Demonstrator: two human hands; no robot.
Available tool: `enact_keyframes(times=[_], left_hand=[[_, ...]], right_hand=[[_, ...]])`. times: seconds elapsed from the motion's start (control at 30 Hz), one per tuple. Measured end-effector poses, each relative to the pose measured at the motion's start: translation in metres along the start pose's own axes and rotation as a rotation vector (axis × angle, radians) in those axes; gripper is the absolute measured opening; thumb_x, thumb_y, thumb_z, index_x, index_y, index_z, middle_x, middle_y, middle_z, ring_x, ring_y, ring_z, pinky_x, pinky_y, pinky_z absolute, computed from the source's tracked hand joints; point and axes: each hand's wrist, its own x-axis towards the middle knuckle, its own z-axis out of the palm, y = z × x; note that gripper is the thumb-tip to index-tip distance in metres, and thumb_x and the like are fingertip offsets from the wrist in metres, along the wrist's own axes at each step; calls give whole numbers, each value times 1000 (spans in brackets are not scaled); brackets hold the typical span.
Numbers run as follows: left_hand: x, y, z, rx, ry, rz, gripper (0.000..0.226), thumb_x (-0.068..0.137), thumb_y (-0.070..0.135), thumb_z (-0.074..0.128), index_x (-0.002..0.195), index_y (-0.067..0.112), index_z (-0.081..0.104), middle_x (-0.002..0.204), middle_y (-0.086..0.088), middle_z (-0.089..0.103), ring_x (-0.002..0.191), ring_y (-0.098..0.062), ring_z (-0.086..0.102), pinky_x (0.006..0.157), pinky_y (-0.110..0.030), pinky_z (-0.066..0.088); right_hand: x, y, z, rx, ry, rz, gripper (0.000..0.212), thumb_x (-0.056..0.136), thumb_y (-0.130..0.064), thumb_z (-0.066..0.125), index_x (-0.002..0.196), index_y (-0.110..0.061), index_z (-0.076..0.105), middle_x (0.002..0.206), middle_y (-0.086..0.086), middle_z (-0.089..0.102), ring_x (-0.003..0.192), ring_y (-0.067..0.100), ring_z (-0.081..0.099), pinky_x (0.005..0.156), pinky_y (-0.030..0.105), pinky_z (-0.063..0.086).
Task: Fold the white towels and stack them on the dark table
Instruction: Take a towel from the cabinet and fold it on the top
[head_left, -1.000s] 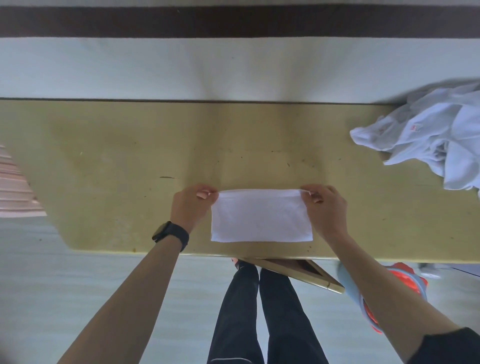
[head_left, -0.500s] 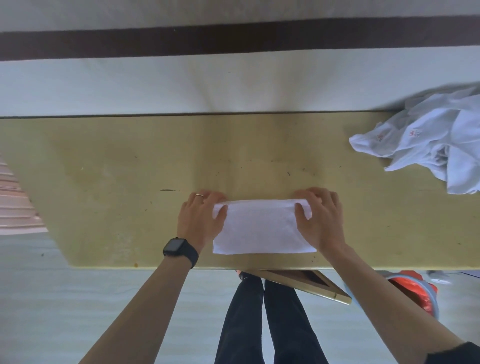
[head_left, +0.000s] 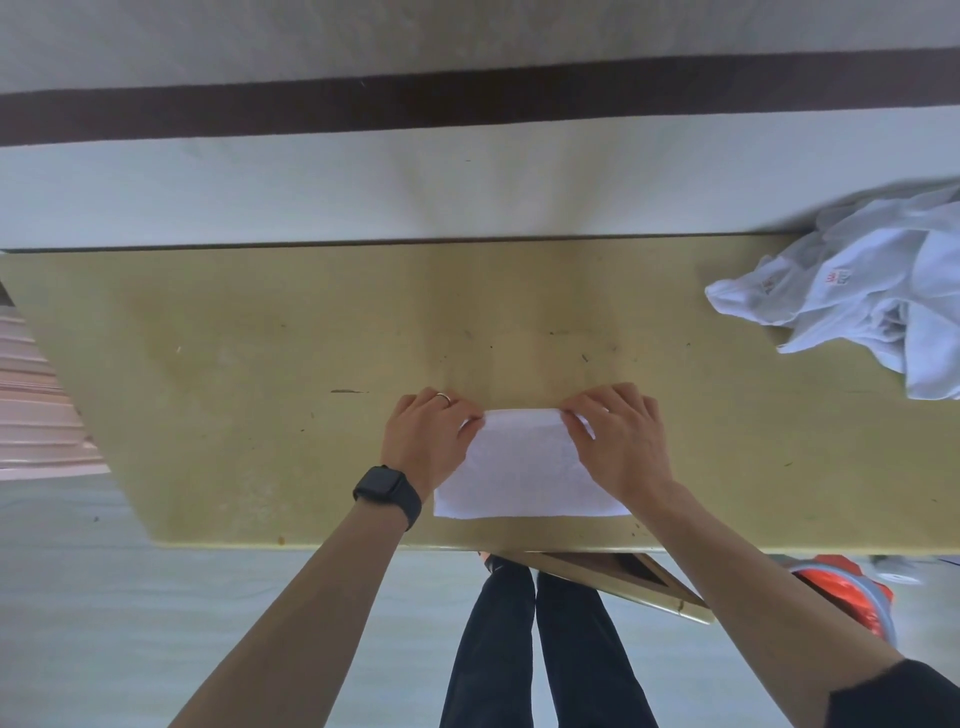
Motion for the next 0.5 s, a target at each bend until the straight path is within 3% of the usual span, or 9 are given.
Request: enact_keyframes(times=[0.23, 0.5], left_hand=[[8, 0, -7, 22, -82, 3, 20, 98, 34, 54, 102, 29, 73, 95, 9, 72, 94, -17, 60, 89, -30, 41], [18, 4, -6, 11, -179, -94, 23, 100, 31, 46, 109, 28, 67, 106, 10, 66, 108, -16, 52, 94, -31, 39]], right_hand=[[-3, 3, 6, -57, 77, -51, 6, 91, -22, 67, 90, -24, 72, 91, -9, 71, 92, 23, 60, 78, 36, 41], [7, -6, 3, -71, -76, 68, 11, 94, -22, 56, 95, -25, 67, 98, -9, 64, 97, 21, 52, 83, 34, 36]])
